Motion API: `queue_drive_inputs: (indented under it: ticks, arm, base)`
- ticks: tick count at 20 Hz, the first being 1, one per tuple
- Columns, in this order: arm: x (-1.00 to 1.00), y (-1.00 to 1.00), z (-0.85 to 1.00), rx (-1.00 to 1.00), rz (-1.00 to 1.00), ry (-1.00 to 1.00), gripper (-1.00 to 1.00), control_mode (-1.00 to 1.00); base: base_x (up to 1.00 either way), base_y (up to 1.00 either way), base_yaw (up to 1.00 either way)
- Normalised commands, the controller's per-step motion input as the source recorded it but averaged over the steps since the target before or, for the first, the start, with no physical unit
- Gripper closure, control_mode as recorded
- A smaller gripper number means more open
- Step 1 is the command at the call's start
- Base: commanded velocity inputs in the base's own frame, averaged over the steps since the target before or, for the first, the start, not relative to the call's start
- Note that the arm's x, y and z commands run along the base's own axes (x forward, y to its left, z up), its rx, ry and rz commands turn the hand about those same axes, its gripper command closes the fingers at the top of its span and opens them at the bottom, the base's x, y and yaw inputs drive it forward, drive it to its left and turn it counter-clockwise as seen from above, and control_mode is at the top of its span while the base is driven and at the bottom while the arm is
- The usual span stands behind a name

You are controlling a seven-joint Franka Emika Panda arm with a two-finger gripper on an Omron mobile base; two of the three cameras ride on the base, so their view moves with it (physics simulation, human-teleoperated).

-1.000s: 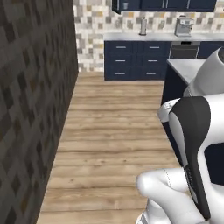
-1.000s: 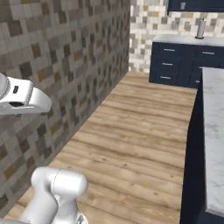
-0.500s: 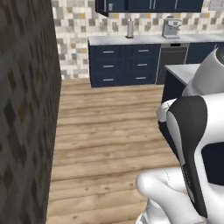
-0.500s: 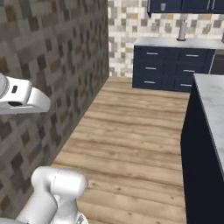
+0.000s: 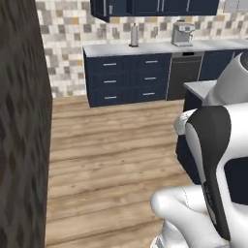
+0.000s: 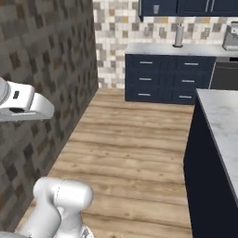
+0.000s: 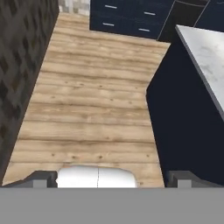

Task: There is a bowl on the dining counter. Grab a lemon wedge from the fridge and place it in the bowl. Then get the liquor bottle and glass cup from the cabinet and place them next to the bowl.

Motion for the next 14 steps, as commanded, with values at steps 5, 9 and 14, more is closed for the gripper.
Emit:
queue_drive_inputs:
  ticks: [5, 9, 14]
  arm:
    - [0.00, 0.00, 0.00, 0.00, 0.00, 0.00, -1.00, 1.00]
    - [0.00, 0.00, 0.00, 0.00, 0.00, 0.00, -1.00, 1.00]
    - [0.00, 0.00, 0.00, 0.00, 0.00, 0.00, -1.00, 1.00]
  base:
    - [1.00, 0.05, -0.17]
    - [1.00, 0.07, -0.16]
    - [1.00, 0.02, -0.16]
